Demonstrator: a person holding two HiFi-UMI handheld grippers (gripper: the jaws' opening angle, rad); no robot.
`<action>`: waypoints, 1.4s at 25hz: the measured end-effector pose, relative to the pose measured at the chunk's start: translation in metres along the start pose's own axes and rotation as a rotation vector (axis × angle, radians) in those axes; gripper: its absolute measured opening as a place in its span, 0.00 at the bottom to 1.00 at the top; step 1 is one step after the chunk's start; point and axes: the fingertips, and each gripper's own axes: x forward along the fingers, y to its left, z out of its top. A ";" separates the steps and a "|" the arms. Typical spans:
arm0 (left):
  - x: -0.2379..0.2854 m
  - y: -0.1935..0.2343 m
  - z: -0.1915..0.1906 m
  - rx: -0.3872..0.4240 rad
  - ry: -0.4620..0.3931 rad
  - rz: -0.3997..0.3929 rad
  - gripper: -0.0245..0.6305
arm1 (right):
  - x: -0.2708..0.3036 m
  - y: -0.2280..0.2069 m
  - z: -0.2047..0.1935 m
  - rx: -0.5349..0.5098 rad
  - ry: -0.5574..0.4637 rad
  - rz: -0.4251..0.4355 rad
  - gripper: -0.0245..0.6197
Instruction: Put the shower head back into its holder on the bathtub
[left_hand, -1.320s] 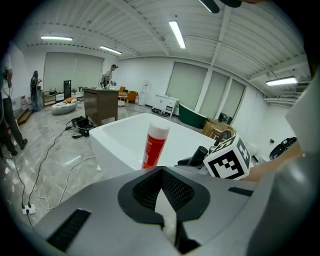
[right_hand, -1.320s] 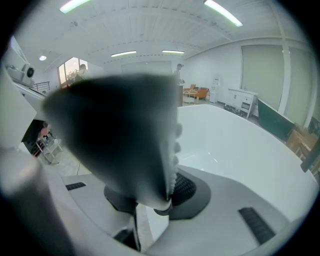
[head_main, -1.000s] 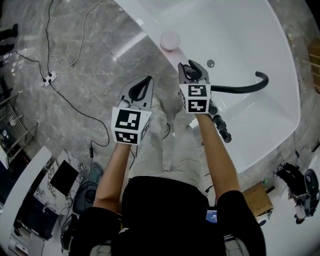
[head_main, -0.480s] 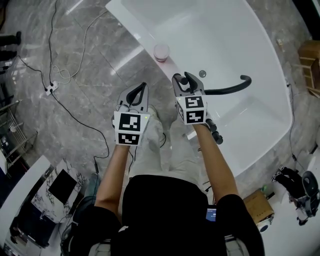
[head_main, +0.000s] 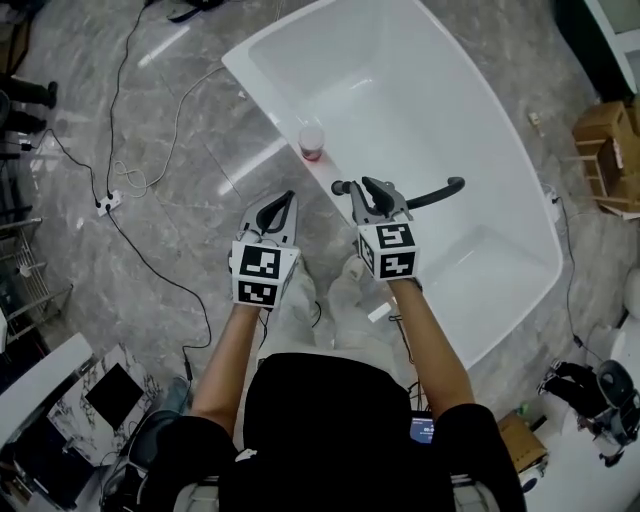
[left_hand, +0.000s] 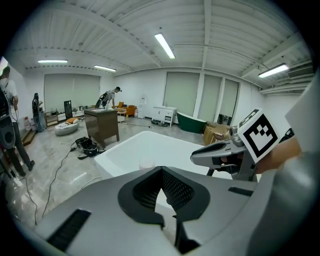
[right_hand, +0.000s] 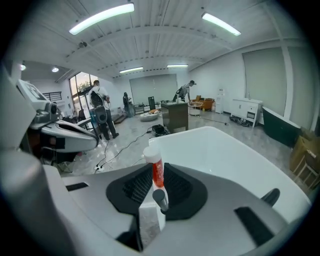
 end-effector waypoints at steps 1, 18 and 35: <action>-0.004 -0.003 0.008 0.002 -0.013 0.003 0.06 | -0.008 0.000 0.013 -0.009 -0.018 0.005 0.15; -0.107 -0.043 0.155 0.004 -0.282 0.031 0.06 | -0.173 0.016 0.188 -0.113 -0.359 0.020 0.07; -0.190 -0.070 0.241 0.089 -0.478 0.056 0.06 | -0.260 0.032 0.255 -0.162 -0.566 0.029 0.07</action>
